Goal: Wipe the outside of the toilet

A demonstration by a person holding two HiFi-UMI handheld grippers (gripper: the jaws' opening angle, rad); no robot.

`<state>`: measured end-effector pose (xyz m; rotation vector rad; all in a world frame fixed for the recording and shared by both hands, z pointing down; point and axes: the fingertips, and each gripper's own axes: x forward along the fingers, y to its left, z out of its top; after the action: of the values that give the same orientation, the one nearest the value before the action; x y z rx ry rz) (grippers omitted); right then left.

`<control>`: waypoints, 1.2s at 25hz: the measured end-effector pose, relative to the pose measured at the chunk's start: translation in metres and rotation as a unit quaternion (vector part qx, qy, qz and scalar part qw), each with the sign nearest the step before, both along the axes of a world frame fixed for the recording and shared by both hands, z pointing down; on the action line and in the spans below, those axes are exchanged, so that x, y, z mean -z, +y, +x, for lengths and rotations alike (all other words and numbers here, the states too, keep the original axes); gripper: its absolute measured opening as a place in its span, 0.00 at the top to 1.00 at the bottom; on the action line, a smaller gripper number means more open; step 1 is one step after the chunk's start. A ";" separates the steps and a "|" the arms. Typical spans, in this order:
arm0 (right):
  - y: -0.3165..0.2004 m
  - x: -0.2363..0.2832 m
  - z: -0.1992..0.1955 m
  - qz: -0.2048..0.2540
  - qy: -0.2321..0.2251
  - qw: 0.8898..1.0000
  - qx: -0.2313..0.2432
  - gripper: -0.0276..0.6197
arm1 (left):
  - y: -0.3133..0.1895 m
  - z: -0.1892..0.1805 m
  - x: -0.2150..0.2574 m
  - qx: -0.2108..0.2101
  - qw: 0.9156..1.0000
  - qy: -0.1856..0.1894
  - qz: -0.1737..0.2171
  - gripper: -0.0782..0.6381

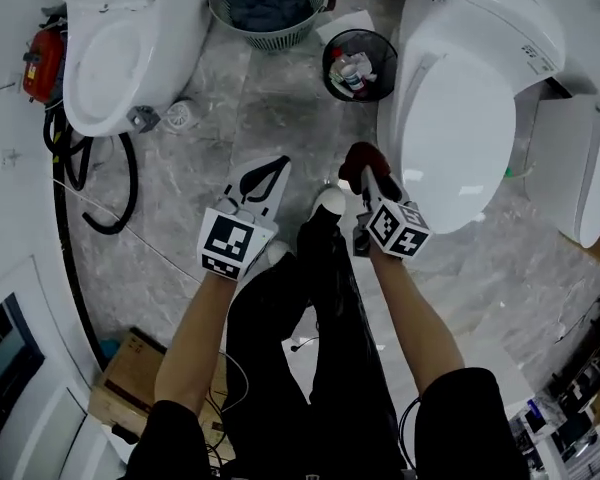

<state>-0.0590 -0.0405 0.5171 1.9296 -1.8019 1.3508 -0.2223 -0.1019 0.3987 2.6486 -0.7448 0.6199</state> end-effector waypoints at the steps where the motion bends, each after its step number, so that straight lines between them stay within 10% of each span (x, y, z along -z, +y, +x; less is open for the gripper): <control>1: -0.005 -0.001 0.001 -0.001 0.000 1.000 -0.011 0.78 | -0.006 0.004 -0.001 -0.010 1.000 0.000 0.000 0.89; 11: -0.075 -0.033 0.033 -0.023 0.008 0.989 -0.143 0.78 | -0.067 0.041 -0.044 -0.126 0.992 0.011 -0.028 0.89; 30: -0.138 -0.123 0.105 -0.059 0.029 0.919 -0.388 0.78 | -0.132 0.034 -0.120 -0.280 0.958 -0.013 -0.057 0.89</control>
<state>0.0462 -0.1783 0.6405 2.7040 -0.8886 1.5082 -0.1886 -0.2340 0.5188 2.7396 0.0584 0.8079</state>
